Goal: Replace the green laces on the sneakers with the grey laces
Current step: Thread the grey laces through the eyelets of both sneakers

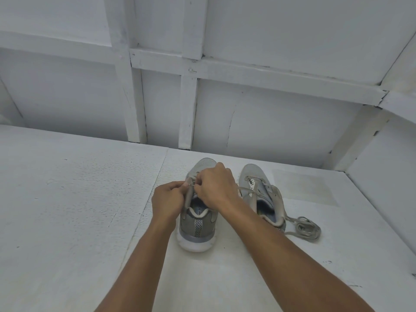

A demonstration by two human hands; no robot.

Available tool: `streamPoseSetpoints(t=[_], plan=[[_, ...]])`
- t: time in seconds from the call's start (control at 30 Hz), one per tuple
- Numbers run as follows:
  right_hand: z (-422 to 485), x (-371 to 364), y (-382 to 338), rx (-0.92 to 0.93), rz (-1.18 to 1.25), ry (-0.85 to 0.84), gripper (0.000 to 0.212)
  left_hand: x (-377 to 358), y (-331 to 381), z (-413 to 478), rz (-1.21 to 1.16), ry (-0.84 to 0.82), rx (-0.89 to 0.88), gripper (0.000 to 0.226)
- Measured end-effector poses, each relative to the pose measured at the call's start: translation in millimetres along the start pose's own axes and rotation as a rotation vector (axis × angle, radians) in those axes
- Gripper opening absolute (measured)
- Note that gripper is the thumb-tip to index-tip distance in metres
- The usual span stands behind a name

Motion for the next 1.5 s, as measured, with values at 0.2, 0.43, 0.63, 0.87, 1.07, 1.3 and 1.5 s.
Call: streamPoseSetpoints(t=[0.2, 0.43, 0.63, 0.87, 1.07, 1.3, 1.5], plan=[[6, -14, -7, 0.061, -0.046, 0.025, 0.019, 0, 0, -2, 0.017, -0.008, -0.027, 0.016], [7, -17, -1, 0.054, -0.048, 0.076, 0.016, -1, -4, 7, 0.027, -0.139, 0.0, 0.019], [-2, -9, 22, 0.117, 0.117, 0.116, 0.021, 1, -2, 24, -0.152, -0.103, 0.018, 0.02], [-12, 8, 81, -0.017, -0.036, 0.089, 0.028, 40, 33, 66, -1.04, -0.127, 0.297, 0.027], [-11, 2, 80, -0.006, -0.105, -0.009, 0.027, 28, 65, 54, 0.024, -0.381, -0.059, 0.018], [-10, 1, 74, 0.055, -0.207, -0.005, 0.021, 3, 66, 39, 1.205, -0.629, -0.427, 0.026], [-12, 10, 77, -0.011, -0.164, 0.092, 0.023, 19, 88, 62, 1.206, -0.528, -0.512, 0.028]])
Point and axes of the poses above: each hand's wrist, its own z-axis towards the middle knuckle, its own x-axis out of the back of the hand, y = z × x, the point moved 3 cm from there along z, towards the middle knuckle, and after that the axes turned 7 degrees about y, right-handed, at the moved point
